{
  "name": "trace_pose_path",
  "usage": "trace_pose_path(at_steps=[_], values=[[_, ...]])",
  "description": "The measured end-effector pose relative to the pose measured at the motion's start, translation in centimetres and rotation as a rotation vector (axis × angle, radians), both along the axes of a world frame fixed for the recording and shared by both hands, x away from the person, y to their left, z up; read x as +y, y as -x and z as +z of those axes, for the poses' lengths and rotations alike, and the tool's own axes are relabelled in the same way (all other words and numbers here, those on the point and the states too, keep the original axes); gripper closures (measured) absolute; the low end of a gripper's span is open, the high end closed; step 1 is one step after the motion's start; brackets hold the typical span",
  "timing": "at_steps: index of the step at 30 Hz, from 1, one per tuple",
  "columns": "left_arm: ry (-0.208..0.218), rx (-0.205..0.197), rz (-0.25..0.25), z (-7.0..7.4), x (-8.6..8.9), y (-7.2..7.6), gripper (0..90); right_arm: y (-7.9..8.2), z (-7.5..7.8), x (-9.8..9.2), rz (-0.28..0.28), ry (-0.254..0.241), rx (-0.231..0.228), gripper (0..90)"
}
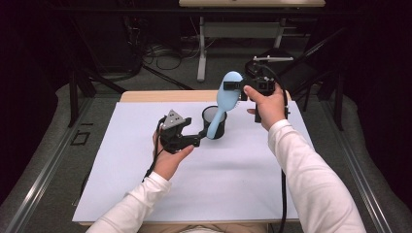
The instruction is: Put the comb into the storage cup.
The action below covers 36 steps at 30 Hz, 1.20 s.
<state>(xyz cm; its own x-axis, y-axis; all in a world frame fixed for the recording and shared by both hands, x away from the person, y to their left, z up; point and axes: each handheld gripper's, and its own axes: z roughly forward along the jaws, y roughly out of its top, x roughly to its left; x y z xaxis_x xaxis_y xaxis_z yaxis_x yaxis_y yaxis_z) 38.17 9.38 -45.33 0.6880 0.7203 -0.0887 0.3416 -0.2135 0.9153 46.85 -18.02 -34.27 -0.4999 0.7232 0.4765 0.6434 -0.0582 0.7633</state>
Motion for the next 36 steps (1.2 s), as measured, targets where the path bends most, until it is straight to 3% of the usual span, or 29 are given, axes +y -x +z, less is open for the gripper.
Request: trace_pose_path(at_steps=[2, 5, 7, 17, 22, 25, 36], values=[[-0.009, 0.016, 0.010, -0.1, 0.1, 0.0, 16.1, 0.0, 0.3, -0.2, -0.008, 0.008, -0.011, 49.5], [-0.004, 0.025, 0.008, -0.3, 0.2, -0.1, 15.4, 0.0, 0.7, -0.4, -0.020, 0.007, -0.018, 49.5], [-0.028, 0.017, 0.008, -0.4, 0.3, 0.0, 14.9, 0.0, 1.0, -0.5, -0.025, 0.015, -0.028, 49.5], [0.055, 0.057, 0.039, -0.2, 1.2, -0.2, 11.4, 0.0, 2.4, -1.1, -0.054, 0.042, -0.058, 49.5], [0.057, 0.065, 0.046, 0.1, 1.7, -0.3, 4.5, 0.0, 2.9, -1.1, -0.061, 0.057, -0.067, 49.4], [0.082, 0.068, 0.047, 0.2, 2.2, -0.5, 0.6, -0.1, 3.3, -1.0, -0.063, 0.069, -0.079, 49.4], [0.070, 0.082, 0.050, 0.8, 3.2, -0.6, 0.6, -0.1, 4.0, -0.8, -0.073, 0.084, -0.105, 49.4]])
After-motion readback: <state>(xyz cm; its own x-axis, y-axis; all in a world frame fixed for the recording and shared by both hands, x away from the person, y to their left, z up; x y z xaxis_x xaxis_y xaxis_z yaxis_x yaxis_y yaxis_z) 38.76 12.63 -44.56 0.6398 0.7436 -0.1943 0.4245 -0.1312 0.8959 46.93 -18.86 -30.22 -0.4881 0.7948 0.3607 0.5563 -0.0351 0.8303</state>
